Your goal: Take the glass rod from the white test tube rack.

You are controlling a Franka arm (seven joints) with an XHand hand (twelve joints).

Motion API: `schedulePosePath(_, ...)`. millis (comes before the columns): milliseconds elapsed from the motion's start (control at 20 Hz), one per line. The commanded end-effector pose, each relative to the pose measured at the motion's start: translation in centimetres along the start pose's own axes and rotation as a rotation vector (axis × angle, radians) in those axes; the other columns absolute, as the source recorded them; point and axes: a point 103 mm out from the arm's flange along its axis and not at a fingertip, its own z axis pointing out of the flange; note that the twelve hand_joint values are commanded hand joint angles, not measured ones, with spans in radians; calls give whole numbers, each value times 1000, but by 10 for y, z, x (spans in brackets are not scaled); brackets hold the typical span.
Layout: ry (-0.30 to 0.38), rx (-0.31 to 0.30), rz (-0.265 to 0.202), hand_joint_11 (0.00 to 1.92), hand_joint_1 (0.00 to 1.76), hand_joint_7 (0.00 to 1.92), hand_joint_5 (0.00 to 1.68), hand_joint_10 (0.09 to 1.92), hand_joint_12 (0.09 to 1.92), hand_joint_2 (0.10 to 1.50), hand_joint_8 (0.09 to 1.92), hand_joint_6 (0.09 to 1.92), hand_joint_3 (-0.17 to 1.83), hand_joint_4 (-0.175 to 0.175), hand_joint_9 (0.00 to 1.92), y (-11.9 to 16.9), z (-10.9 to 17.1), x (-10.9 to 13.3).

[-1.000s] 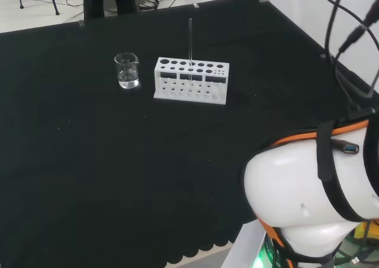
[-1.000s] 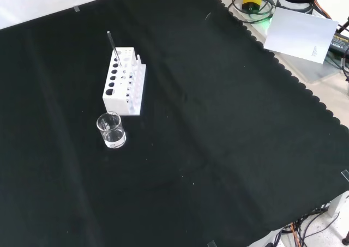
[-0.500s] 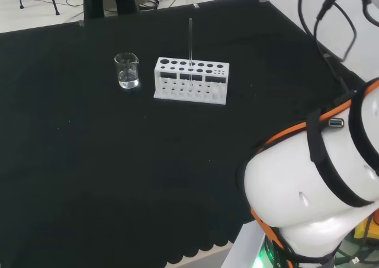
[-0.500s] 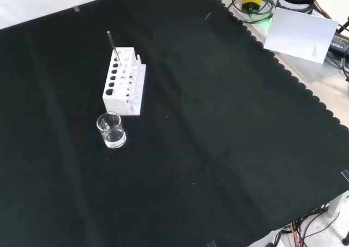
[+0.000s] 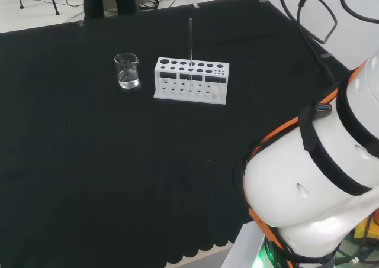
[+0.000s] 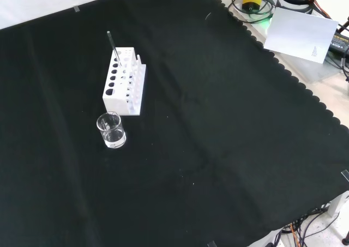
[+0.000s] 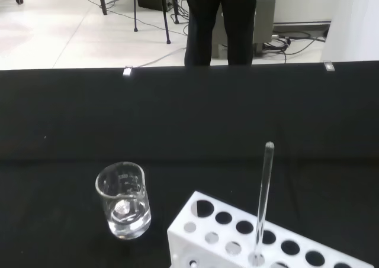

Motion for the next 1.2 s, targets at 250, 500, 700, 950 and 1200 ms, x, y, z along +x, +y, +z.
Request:
schedulePosePath(250,-18,11,-22,569,737,452,352,922,1350,813,997,259,587,-175,694,60,16,-14)
schedulePosePath(500,-14,27,-26,684,742,540,241,950,1308,813,1035,779,591,-175,762,77,34,-21)
schedulePosePath(700,-13,41,-32,728,744,577,238,974,1308,812,1057,893,596,-175,795,82,44,-27)
schedulePosePath(950,-4,48,-34,775,747,637,253,1012,1303,809,1094,957,599,-175,849,83,64,-43)
schedulePosePath(1200,-20,58,-38,856,750,701,287,1053,1289,807,1142,1024,604,-175,920,89,73,-39)
